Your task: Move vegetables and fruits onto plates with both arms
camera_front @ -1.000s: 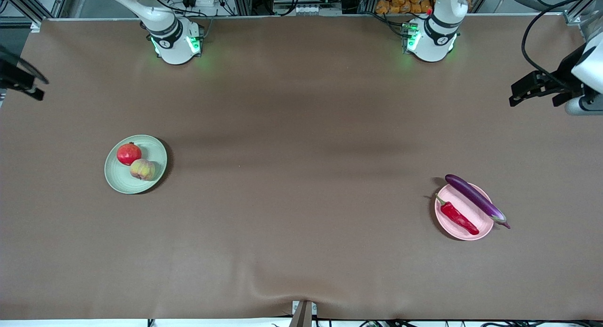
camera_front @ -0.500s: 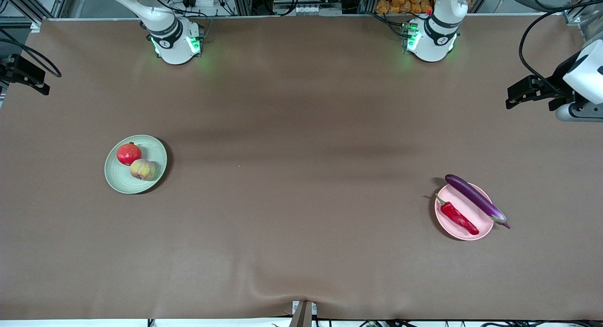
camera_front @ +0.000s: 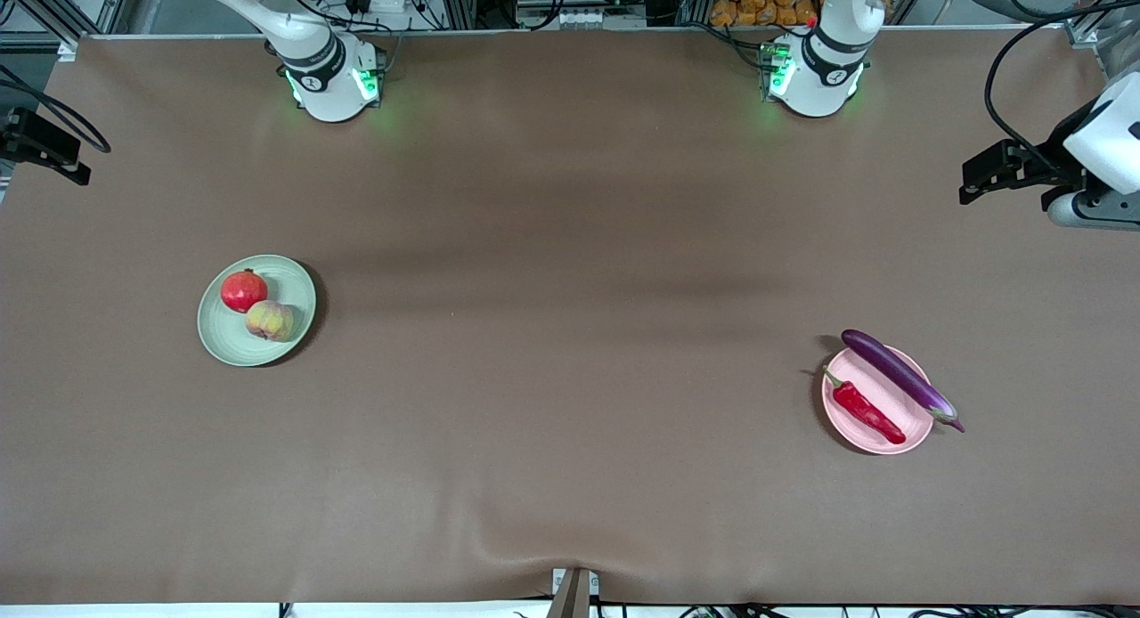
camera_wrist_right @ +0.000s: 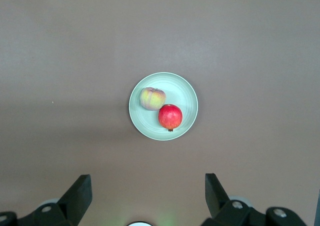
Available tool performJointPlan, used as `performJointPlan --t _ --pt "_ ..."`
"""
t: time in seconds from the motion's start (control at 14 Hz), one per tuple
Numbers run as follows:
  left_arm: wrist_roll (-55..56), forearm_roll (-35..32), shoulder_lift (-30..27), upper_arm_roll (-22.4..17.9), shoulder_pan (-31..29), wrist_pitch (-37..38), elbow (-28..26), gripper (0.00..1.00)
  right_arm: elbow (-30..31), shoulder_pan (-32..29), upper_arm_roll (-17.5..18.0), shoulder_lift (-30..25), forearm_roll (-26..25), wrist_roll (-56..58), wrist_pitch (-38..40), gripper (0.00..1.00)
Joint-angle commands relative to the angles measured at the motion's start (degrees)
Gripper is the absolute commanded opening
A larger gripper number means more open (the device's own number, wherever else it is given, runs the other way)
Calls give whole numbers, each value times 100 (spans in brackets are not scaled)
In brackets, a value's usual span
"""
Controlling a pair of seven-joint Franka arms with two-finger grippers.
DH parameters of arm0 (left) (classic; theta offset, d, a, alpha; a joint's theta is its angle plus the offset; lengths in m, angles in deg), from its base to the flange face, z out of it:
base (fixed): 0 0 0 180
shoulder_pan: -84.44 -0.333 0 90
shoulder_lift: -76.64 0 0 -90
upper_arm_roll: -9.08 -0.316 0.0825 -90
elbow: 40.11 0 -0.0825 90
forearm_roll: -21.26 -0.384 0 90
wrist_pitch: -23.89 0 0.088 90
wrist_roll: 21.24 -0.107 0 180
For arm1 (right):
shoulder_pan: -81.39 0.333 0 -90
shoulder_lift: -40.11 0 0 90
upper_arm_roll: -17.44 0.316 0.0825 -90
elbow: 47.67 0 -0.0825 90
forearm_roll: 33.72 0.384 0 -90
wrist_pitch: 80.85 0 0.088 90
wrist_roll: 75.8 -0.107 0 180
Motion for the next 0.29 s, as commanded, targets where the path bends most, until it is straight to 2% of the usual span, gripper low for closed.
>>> performJointPlan --t 0.0,0.21 --pt "-73 -93 46 17 -4 75 134 100 -140 -46 12 51 131 -98 101 100" --pt "-64 -93 46 17 -12 66 125 100 -131 -46 12 51 175 -90 101 100"
